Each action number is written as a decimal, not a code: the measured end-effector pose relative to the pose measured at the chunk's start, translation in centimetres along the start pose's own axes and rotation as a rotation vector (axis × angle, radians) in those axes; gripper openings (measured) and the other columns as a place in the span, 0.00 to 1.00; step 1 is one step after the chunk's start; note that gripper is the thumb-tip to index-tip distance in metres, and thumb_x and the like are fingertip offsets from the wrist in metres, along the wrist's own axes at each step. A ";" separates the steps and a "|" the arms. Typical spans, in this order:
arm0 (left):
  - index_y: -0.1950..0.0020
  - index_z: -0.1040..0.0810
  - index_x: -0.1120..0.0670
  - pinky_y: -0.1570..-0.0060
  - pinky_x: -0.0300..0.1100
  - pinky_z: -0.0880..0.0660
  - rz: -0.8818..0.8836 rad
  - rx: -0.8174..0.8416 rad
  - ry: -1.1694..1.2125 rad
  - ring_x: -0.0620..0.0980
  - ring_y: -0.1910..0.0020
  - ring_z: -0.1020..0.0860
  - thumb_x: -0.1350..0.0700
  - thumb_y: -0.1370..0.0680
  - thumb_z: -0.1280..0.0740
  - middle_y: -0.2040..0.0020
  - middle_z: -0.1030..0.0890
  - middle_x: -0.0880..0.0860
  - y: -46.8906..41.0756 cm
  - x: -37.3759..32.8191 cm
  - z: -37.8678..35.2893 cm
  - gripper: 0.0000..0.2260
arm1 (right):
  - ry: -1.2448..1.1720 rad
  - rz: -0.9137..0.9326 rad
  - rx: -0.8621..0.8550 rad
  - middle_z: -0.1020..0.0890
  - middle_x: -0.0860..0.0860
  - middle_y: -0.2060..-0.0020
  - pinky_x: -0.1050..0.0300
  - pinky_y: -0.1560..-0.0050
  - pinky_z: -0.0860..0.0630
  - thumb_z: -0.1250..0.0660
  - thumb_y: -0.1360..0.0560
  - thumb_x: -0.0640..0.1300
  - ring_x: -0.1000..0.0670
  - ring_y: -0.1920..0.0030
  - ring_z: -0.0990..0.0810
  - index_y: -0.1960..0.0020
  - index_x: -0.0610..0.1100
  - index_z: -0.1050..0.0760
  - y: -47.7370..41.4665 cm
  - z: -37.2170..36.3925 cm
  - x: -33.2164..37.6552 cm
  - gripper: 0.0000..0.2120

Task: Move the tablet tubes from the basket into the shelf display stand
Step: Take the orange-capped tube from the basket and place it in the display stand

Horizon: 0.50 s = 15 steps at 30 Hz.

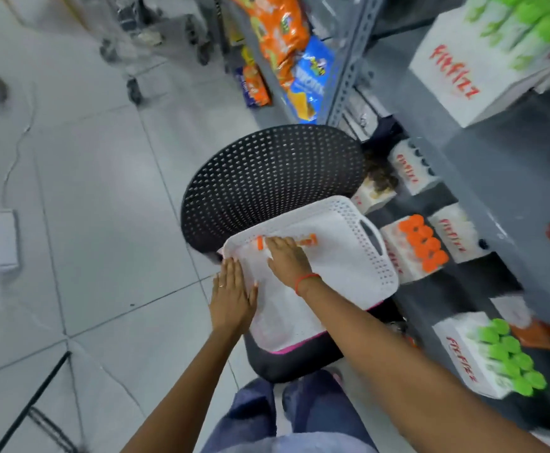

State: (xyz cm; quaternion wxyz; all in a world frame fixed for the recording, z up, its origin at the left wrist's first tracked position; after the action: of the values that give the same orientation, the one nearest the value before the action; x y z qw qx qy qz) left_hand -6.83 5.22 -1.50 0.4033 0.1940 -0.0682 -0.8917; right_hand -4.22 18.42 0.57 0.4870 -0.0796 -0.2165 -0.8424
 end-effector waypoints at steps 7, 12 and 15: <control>0.24 0.58 0.60 0.29 0.44 0.62 0.005 0.028 -0.045 0.52 0.24 0.57 0.47 0.18 0.53 0.23 0.57 0.57 -0.2 0.5 -1.7 0.28 | 0.206 -0.006 0.081 0.25 0.39 0.40 0.42 0.47 0.25 0.46 0.24 0.33 0.34 0.34 0.34 0.39 0.38 0.29 -2.9 -3.4 1.1 0.15; 0.24 0.57 0.60 0.26 0.47 0.58 0.001 0.040 -0.043 0.52 0.24 0.56 0.47 0.18 0.53 0.22 0.56 0.57 0.0 0.5 -1.9 0.28 | 0.352 0.034 0.002 0.19 0.48 0.64 0.58 0.78 0.29 0.27 0.37 0.38 0.43 0.65 0.19 0.62 0.46 0.23 1.2 -3.0 0.0 0.07; 0.24 0.57 0.60 0.27 0.46 0.61 -0.008 0.039 -0.057 0.52 0.24 0.57 0.47 0.18 0.54 0.22 0.55 0.57 0.2 0.3 -1.5 0.27 | 0.068 0.030 -0.072 0.21 0.42 0.51 0.48 0.68 0.25 0.39 0.31 0.29 0.39 0.59 0.20 0.49 0.41 0.26 4.8 -2.0 -0.7 0.13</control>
State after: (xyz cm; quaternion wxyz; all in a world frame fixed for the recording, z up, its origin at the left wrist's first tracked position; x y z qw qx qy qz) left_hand -6.29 4.90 -2.94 0.3938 0.1767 -0.0960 -0.8969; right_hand 0.38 16.01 -0.11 0.5035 -0.0720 -0.1681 -0.8444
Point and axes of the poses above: each hand's wrist, its own y-axis away from the middle knuckle, its own z-axis out of the back of the hand, x = y × z, the point moved 10 cm from there along -y, towards the middle knuckle
